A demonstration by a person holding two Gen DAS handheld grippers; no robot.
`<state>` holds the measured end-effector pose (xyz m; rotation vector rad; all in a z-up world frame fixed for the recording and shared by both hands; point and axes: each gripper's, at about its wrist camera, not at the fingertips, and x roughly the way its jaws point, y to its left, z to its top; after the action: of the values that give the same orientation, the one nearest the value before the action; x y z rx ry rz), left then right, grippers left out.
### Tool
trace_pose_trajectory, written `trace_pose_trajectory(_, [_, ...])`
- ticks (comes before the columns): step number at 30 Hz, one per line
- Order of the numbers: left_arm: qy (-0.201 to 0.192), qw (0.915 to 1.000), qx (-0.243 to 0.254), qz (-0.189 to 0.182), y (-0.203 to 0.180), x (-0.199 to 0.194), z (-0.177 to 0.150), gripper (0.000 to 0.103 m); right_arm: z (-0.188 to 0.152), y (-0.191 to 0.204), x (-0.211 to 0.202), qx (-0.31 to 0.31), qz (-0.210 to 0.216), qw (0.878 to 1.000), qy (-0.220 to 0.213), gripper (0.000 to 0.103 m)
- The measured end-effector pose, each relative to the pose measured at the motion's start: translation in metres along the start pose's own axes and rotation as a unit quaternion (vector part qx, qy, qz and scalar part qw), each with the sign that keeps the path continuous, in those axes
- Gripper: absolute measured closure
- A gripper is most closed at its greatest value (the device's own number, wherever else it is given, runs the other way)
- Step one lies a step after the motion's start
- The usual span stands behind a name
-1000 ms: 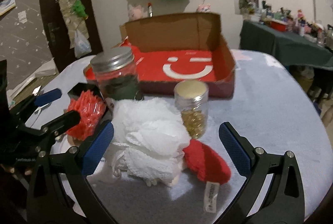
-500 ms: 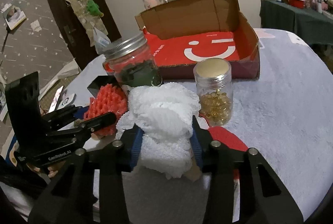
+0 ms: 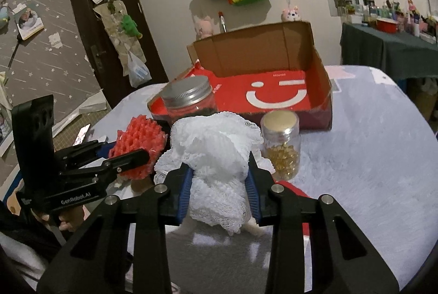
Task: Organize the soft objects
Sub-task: 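Grasp the red mesh fruit net with the left tool while the right tool grasps the white bath puff, then carry both items into the red-lined box and open both tools to release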
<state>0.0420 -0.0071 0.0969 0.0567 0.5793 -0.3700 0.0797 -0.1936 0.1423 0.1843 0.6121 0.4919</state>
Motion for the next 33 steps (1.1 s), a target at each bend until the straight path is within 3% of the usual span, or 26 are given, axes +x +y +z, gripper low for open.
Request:
trace_pose_trajectory(11, [-0.020,0.9996,0.017,0.009,0.015,-0.014,0.032,0.063,0.033,0.001,-0.031,-0.017,0.002,0.999,-0.037,0.070])
trace_pose_trajectory(21, [-0.026,0.9984,0.050,0.003,0.039,0.002,0.092,0.063,0.098,-0.001,-0.026,-0.072,-0.011,0.996,-0.052,0.070])
trace_pose_trajectory(27, [-0.005,0.9972,0.074,0.003,0.054,0.040,0.133,0.062,0.148,-0.011,0.016,-0.099,-0.025,0.994,-0.028,0.070])
trace_pose_trajectory(33, [0.046,0.9959,0.077,-0.007,0.070,0.109,0.162,0.062,0.191,-0.033,0.094,-0.097,-0.043,0.994,0.026,0.070])
